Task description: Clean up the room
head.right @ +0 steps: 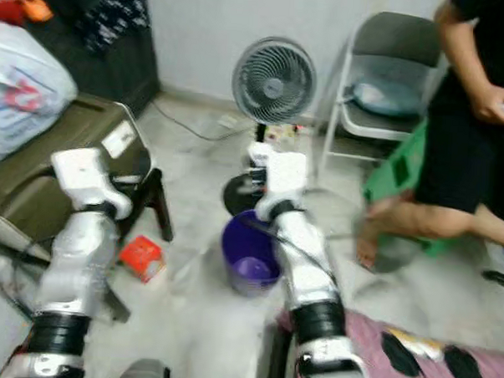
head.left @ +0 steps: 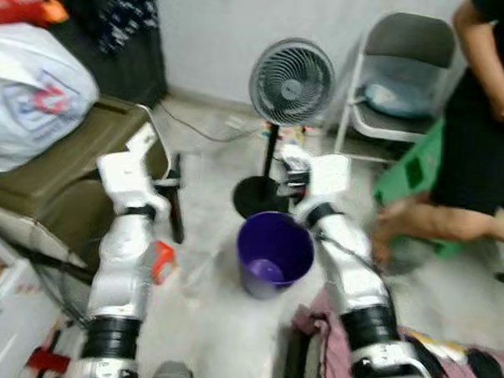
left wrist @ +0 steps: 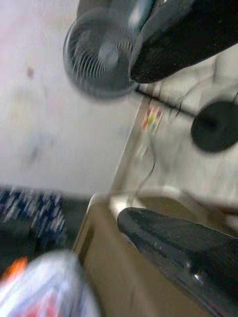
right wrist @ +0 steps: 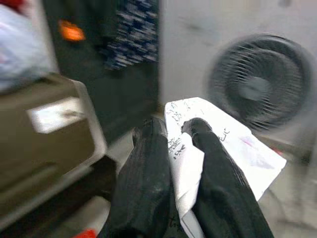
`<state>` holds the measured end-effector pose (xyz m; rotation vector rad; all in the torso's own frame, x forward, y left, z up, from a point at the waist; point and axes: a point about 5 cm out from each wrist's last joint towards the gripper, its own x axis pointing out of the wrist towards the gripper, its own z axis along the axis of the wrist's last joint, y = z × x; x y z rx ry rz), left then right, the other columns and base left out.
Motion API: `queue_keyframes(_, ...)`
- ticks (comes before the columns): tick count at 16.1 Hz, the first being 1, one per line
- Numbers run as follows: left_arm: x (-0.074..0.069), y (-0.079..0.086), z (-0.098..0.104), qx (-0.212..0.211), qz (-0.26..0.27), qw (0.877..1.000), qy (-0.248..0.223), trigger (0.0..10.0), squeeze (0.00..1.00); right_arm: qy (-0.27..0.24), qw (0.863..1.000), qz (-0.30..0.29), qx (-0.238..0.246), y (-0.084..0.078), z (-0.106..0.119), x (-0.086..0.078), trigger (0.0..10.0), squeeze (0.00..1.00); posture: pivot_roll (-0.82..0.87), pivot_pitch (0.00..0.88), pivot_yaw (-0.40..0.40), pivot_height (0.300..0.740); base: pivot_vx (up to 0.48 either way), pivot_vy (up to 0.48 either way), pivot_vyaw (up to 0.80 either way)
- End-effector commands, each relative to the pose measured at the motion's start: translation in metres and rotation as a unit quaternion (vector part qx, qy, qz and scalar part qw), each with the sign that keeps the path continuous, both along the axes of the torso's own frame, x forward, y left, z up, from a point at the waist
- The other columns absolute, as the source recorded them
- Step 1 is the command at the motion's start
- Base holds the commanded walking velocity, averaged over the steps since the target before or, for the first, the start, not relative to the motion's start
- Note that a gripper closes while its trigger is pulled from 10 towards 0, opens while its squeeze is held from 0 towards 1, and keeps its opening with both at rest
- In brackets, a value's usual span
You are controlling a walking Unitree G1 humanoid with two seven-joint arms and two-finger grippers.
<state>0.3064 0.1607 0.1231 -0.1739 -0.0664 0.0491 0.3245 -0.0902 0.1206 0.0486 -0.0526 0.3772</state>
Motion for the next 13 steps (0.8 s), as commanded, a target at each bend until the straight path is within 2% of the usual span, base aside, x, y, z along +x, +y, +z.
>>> queue_keyframes(1, 0.0006, -0.0097, 0.0012, -0.002, -0.017, 1.0, -0.002, 10.0, 0.0, -0.003, 1.0, -0.011, -0.007, -0.0092, 0.0009, 0.0011, 10.0, 0.0, 0.02, 0.0, -0.046, 0.74, 0.0, 0.0, 0.8)
queue_keyframes(4, 0.0012, -0.0115, 0.0025, -0.001, -0.024, 1.0, -0.005, 10.0, 0.0, -0.003, 1.0, -0.011, -0.008, -0.0092, 0.0004, 0.0014, 10.0, 0.0, 0.02, 0.0, -0.045, 0.74, 0.0, 0.0, 0.8)
queue_keyframes(13, 0.0007, -0.0142, 0.0048, -0.004, -0.037, 0.999, -0.016, 10.0, 0.0, -0.002, 1.0, -0.014, -0.005, -0.0101, -0.0003, 0.0019, 10.0, 0.0, 0.02, 0.0, -0.046, 0.74, 0.0, 0.0, 0.0)
